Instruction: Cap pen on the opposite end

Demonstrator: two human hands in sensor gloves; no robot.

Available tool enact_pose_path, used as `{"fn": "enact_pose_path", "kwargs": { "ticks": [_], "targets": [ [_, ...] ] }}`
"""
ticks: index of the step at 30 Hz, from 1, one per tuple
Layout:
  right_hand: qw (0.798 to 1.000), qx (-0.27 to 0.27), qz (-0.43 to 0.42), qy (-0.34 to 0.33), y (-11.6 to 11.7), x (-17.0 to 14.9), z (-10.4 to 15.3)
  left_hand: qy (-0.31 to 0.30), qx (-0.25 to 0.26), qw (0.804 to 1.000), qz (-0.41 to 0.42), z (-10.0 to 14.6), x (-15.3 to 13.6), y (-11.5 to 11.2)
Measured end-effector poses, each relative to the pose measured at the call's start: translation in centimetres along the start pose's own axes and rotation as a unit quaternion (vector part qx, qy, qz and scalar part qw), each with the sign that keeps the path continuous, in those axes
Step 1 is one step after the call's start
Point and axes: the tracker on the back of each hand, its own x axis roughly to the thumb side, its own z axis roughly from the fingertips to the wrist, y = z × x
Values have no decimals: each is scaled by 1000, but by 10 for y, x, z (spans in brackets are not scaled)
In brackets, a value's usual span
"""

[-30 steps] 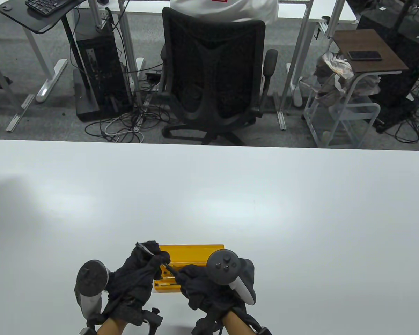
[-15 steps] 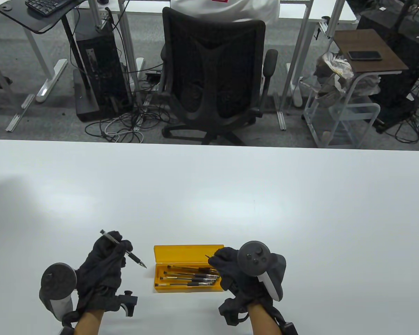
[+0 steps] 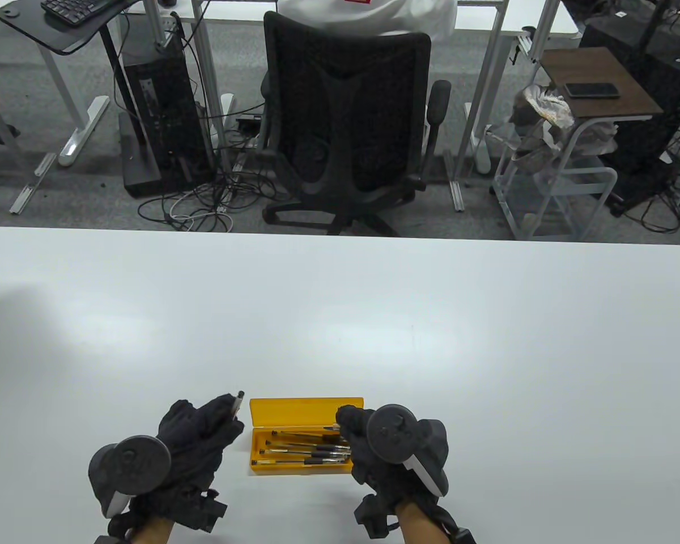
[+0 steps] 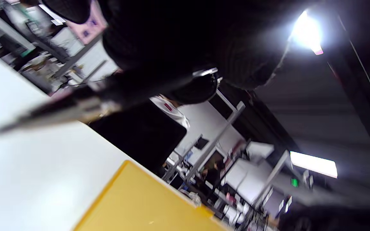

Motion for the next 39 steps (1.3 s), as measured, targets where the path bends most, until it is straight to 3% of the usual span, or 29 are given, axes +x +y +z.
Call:
{"fn": "enact_pose_path", "kwargs": {
  "ticks": [4, 6, 22, 31, 36, 39],
  "targets": [
    [1000, 11, 5, -26, 5, 8, 3, -74, -52, 985, -144, -2, 22, -11],
    [999, 10, 9, -43, 6, 13, 4, -98, -60, 978, -175, -1, 30, -15],
    [994, 34, -53, -89, 14, 28, 10, -126, -78, 976, -157, 1, 49, -25],
    [993, 63, -19, -96, 21, 33, 12, -144, -93, 969, -178, 2, 56, -32],
    [992, 28, 26, -122, 19, 46, 17, -168, -67, 963, -198, 2, 65, -28],
    [991, 41, 24, -122, 21, 49, 18, -172, -58, 962, -206, 3, 64, -25]
  ]
}}
